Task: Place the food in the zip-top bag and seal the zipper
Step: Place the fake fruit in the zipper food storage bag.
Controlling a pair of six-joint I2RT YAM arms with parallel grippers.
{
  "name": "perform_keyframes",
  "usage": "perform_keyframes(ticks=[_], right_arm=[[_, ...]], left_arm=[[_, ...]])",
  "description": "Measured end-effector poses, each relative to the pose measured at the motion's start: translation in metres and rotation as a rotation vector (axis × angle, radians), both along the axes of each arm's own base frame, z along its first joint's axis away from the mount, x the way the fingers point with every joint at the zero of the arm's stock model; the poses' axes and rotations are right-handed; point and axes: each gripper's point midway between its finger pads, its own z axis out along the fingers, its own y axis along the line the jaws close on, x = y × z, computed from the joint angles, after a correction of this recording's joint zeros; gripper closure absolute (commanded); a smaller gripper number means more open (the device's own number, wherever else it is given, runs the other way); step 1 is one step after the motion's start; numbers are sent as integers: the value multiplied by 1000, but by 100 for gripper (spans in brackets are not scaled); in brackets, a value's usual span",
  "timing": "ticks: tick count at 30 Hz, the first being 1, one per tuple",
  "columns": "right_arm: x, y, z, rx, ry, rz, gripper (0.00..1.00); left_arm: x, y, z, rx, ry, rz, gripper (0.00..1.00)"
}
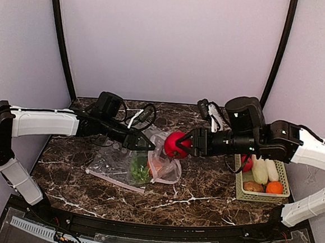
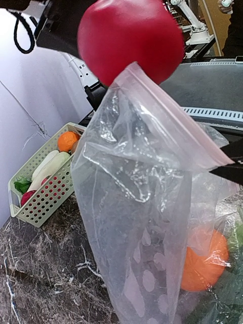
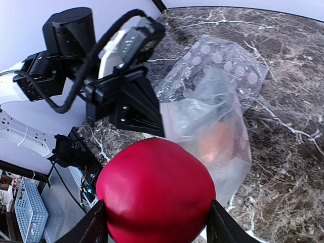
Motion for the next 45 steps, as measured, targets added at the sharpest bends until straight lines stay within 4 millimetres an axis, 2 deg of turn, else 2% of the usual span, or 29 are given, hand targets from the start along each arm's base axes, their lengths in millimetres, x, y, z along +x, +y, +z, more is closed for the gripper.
perform_keyframes(ticks=[5, 8, 12, 17, 25, 32, 41, 45], right_arm=[[-11, 33, 3, 6, -43, 80, 48], [-10, 46, -3, -12, -49, 92, 48], [1, 56, -18, -77, -52, 52, 48], [20, 49, -32, -177, -80, -54, 46], [44, 29, -42, -280, -157, -201, 44], [59, 40, -60, -342, -176, -247, 42], [74, 59, -69, -276, -147, -243, 40], [84, 55, -73, -247, -108, -269, 32]], left_arm=[[1, 1, -1, 4, 0, 6, 99], [1, 1, -1, 5, 1, 6, 99], [1, 1, -1, 6, 3, 6, 99], [0, 2, 2, -5, 5, -2, 99], [-9, -2, 27, -98, -15, -66, 99], [-16, -5, 40, -160, 1, -109, 99], [-20, -6, 47, -199, 22, -133, 99], [-19, -5, 50, -210, 20, -133, 99]])
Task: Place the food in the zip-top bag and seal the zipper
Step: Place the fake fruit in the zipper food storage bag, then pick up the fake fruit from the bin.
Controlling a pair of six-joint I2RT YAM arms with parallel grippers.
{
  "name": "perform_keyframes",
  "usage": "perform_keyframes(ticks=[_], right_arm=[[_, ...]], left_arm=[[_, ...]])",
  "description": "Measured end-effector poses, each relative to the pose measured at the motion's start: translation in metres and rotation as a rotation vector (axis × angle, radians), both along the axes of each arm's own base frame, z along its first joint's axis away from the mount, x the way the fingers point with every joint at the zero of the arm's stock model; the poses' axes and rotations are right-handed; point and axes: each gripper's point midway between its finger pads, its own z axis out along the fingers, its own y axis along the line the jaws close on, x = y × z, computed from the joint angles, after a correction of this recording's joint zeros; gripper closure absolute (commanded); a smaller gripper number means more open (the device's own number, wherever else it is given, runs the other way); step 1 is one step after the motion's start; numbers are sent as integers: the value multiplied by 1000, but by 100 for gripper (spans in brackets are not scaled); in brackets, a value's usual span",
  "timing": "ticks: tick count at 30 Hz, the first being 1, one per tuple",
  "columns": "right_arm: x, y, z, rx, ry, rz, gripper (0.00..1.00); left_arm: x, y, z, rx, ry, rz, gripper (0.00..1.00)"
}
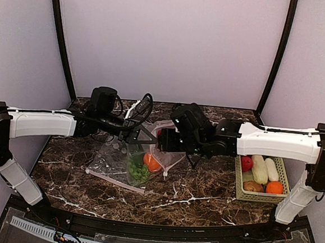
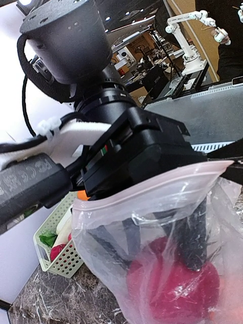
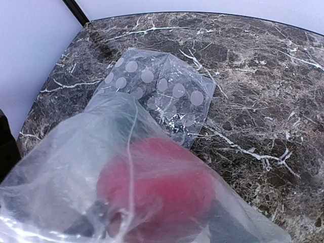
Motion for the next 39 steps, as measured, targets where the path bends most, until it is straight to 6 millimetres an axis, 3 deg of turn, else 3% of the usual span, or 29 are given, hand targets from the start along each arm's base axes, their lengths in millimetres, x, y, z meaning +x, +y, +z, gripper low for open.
perform_keyframes(ticks=[4, 8, 19, 26, 34, 39], right_arm=[[1, -5, -11, 0, 27, -10, 15], [-2, -7, -8, 9, 29, 3, 9], [-9, -2, 11, 52, 16, 69, 4], [-32, 1, 44, 138, 0, 223, 3], [-57, -33, 102, 262, -63, 261, 2], [-64, -73, 103, 247, -53, 180, 2]], left_arm=[[1, 1, 1, -8, 6, 6, 99], [3, 3, 2, -16, 13, 12, 99], [10, 7, 4, -21, 11, 40, 99], [32, 20, 6, -12, -19, 141, 99], [44, 24, 0, 18, -29, 203, 99], [47, 25, -4, 35, -32, 224, 99]])
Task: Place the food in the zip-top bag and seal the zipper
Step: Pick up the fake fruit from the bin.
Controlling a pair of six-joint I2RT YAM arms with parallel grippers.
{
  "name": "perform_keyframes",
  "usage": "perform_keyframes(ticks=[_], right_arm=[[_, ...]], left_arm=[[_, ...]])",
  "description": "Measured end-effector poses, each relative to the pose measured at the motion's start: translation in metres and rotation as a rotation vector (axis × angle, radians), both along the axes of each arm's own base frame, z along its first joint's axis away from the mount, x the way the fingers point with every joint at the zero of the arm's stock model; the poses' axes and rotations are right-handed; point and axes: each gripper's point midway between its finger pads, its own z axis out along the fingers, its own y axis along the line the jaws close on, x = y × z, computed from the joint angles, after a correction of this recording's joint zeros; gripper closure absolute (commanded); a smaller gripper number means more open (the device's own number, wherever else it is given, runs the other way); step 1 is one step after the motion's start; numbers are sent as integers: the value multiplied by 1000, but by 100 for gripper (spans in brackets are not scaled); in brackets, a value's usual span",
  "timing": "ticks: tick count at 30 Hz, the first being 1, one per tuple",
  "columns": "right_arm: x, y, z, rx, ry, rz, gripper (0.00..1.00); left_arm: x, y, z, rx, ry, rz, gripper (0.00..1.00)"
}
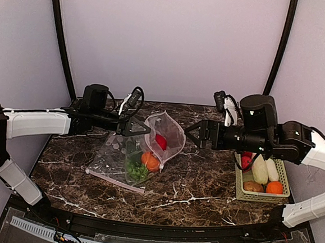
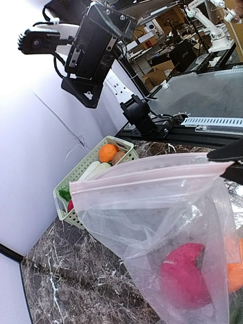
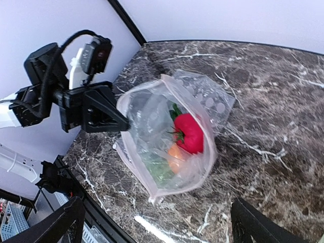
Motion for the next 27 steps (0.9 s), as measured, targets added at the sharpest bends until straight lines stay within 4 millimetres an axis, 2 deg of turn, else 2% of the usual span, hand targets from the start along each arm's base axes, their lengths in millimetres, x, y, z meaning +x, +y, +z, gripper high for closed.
perform_keyframes(ticks=[2, 5, 9, 13, 21, 27], right_arm=[[1, -17, -12, -25, 27, -44, 2], [8, -50, -44, -87, 104, -148, 5], [21, -103, -93, -176, 237, -323, 9], [23, -157, -131, -229, 360, -493, 14], [18, -230, -174, -207, 509, -727, 24], [27, -254, -183, -183, 544, -797, 31]], left_arm=[[1, 0, 0, 3, -7, 5, 99], [3, 0, -1, 8, -17, 13, 99], [3, 1, -3, 15, -16, 17, 99], [3, 1, -5, 20, -13, 18, 99], [4, 2, -5, 25, -23, 24, 99], [4, 2, -6, 26, -22, 25, 99]])
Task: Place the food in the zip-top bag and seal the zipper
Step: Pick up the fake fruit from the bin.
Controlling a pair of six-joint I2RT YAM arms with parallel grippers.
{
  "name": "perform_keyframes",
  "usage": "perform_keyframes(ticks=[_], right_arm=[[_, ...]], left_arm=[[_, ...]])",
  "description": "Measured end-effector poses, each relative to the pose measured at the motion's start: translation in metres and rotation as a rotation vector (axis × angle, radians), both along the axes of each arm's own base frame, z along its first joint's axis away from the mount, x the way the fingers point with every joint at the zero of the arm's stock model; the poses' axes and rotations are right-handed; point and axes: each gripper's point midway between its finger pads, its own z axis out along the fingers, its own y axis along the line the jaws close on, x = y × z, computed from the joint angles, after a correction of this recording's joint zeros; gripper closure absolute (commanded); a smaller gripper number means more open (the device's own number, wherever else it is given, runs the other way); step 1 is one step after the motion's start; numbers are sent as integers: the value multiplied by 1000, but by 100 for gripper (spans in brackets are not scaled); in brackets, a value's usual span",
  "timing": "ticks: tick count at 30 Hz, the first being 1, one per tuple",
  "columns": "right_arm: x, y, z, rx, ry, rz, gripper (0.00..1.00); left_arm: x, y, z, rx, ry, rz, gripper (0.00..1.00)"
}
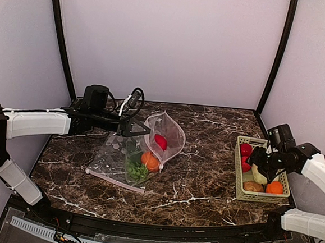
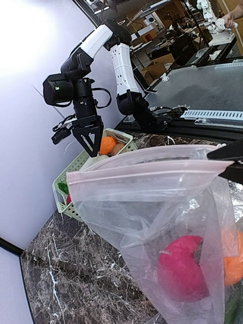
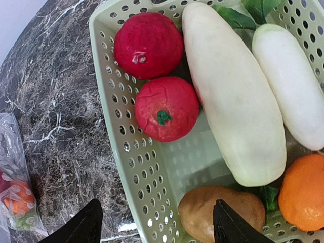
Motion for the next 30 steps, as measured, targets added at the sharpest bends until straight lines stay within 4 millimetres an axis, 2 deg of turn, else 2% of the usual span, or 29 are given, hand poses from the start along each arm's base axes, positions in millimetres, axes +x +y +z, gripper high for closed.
perform_keyframes(ticks=[7, 12, 21, 30], right_arm=[[22, -4, -15, 12, 23, 3, 38], [33, -9, -22, 3, 28, -7, 39], [47, -16, -36, -24, 44, -17, 38], [62, -18, -49, -46, 52, 8, 31]], left_arm=[[0, 0, 0, 2, 3, 2, 99], [-2, 1, 5, -5, -8, 2, 99], [-2, 2, 7, -7, -12, 3, 99], [-2, 2, 4, 2, -3, 5, 99]])
